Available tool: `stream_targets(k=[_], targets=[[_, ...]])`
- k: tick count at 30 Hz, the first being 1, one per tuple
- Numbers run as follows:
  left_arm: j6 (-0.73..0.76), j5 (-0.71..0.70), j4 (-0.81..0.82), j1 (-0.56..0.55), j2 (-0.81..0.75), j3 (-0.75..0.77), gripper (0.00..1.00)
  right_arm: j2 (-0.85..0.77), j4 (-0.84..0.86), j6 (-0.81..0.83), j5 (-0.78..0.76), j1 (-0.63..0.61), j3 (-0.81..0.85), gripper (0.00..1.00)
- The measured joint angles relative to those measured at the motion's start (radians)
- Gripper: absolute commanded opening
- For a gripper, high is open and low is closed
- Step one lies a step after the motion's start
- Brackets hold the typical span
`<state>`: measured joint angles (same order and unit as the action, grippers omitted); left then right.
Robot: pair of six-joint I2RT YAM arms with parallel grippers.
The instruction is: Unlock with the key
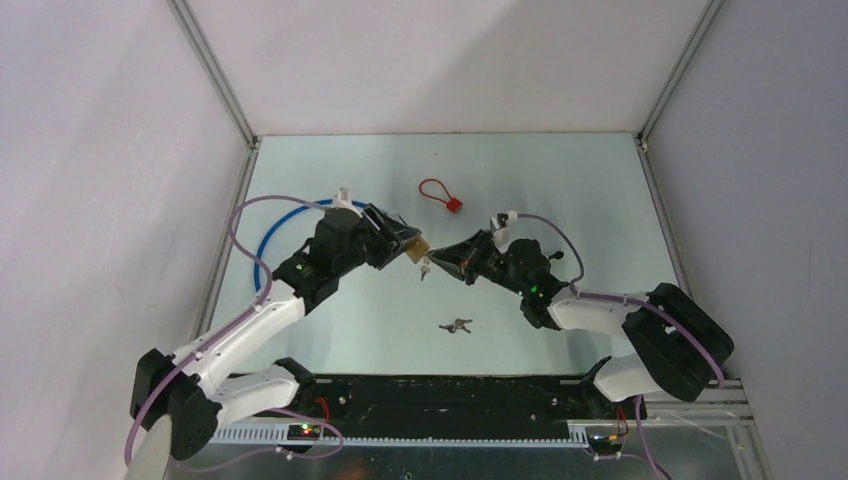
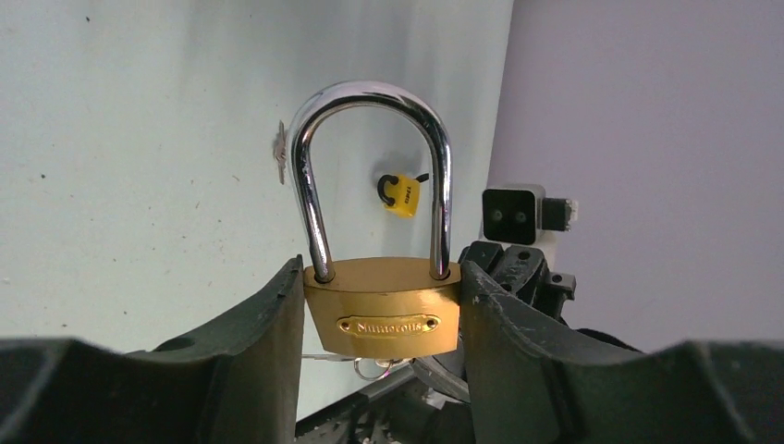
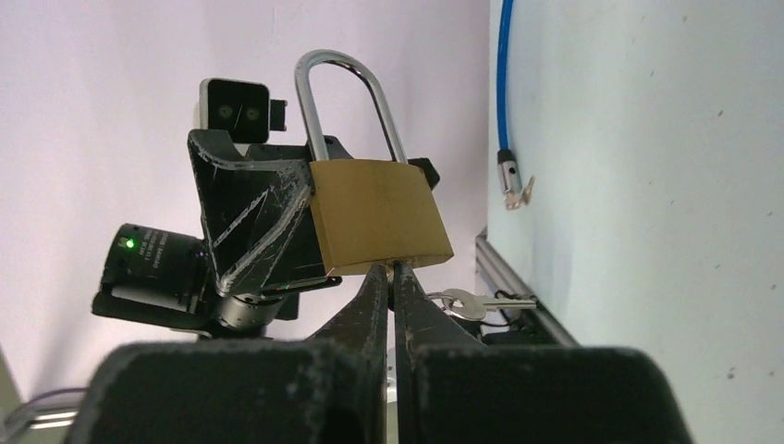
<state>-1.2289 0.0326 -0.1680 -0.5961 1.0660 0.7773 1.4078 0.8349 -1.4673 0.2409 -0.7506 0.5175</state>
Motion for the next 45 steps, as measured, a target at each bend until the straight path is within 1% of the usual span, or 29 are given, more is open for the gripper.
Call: stream_targets(k=[3, 5, 6, 7, 8, 9, 10, 11, 13, 15, 18, 20, 23, 27, 30, 35, 45], targets=[[0.042, 0.003, 0.002, 0.0, -0.014, -0.002, 0.0, 0.008, 0.002, -0.042, 0.023, 0.002, 0.003, 0.0], [0.052, 0.001, 0.003, 0.0, -0.033, -0.011, 0.0, 0.008, -0.005, -0.026, 0.032, 0.002, 0.011, 0.09], [0.052, -0.002, -0.002, 0.002, -0.042, -0.014, 0.0, 0.006, -0.012, -0.011, 0.034, 0.002, 0.016, 0.16], [0.053, 0.0, -0.011, 0.006, -0.052, -0.015, 0.0, 0.0, -0.024, 0.018, 0.03, 0.002, 0.021, 0.24], [0.051, 0.008, -0.019, 0.013, -0.058, -0.015, 0.0, -0.016, -0.048, 0.059, 0.021, 0.0, 0.024, 0.27], [0.05, 0.019, -0.023, 0.019, -0.061, -0.015, 0.0, -0.033, -0.072, 0.093, 0.01, 0.0, 0.025, 0.35], [0.047, 0.031, -0.025, 0.03, -0.064, -0.015, 0.0, -0.06, -0.11, 0.138, -0.006, 0.0, 0.025, 0.39], [0.042, 0.042, -0.028, 0.039, -0.064, -0.015, 0.0, -0.091, -0.151, 0.19, -0.024, 0.0, 0.025, 0.44], [0.03, 0.055, -0.039, 0.062, -0.065, -0.014, 0.0, -0.162, -0.227, 0.299, -0.061, 0.0, 0.025, 0.49], [0.021, 0.058, -0.053, 0.082, -0.063, -0.015, 0.0, -0.224, -0.277, 0.399, -0.091, -0.003, 0.025, 0.51], [0.008, 0.058, -0.066, 0.097, -0.047, -0.014, 0.0, -0.288, -0.331, 0.555, -0.125, -0.032, 0.025, 0.51], [0.003, 0.061, -0.076, 0.098, -0.032, -0.014, 0.0, -0.304, -0.357, 0.65, -0.134, -0.063, 0.025, 0.51], [-0.003, 0.076, -0.089, 0.098, -0.018, -0.014, 0.0, -0.302, -0.372, 0.776, -0.146, -0.106, 0.025, 0.5], [-0.003, 0.088, -0.093, 0.098, -0.017, -0.014, 0.0, -0.27, -0.372, 0.889, -0.148, -0.132, 0.033, 0.47], [-0.003, 0.097, -0.098, 0.098, -0.017, -0.014, 0.0, -0.224, -0.372, 0.94, -0.149, -0.137, 0.054, 0.44], [-0.003, 0.103, -0.107, 0.098, -0.017, -0.014, 0.0, -0.174, -0.363, 0.992, -0.15, -0.151, 0.088, 0.41], [-0.004, 0.108, -0.108, 0.098, -0.017, -0.014, 0.0, -0.099, -0.345, 1.04, -0.17, -0.17, 0.148, 0.26]])
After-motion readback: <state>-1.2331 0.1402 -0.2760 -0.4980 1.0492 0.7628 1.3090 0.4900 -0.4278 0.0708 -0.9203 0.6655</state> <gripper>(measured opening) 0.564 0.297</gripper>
